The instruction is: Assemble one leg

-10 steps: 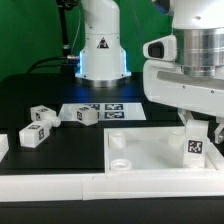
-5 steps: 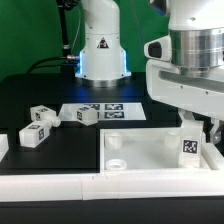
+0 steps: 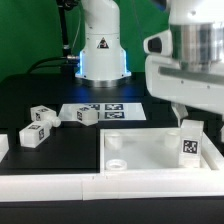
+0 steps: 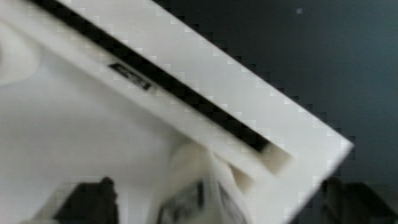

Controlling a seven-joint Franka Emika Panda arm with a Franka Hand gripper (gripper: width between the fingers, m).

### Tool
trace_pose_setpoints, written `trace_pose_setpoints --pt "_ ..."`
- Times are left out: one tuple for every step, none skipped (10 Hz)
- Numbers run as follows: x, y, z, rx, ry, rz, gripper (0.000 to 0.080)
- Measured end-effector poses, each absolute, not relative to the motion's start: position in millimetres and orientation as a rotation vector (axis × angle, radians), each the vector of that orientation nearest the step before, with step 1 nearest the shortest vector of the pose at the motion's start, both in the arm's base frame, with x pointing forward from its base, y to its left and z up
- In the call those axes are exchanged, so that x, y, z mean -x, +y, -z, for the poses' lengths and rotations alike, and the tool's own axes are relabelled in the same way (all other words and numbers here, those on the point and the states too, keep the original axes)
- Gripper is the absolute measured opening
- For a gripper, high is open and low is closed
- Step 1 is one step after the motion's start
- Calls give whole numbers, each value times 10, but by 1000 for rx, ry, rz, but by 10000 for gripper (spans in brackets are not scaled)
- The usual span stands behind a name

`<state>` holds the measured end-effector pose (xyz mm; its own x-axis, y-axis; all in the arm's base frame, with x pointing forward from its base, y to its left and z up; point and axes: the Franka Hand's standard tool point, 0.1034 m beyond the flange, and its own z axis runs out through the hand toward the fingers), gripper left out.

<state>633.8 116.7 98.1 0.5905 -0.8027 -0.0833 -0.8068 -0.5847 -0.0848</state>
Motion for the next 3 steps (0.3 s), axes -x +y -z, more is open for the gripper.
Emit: trace_pose_setpoints --pt "-6358 1132 -1101 2697 1354 -37 637" --pt "-6368 1115 -1114 2696 1353 -32 646" --pt "-6362 1123 -1100 2698 1352 -34 646"
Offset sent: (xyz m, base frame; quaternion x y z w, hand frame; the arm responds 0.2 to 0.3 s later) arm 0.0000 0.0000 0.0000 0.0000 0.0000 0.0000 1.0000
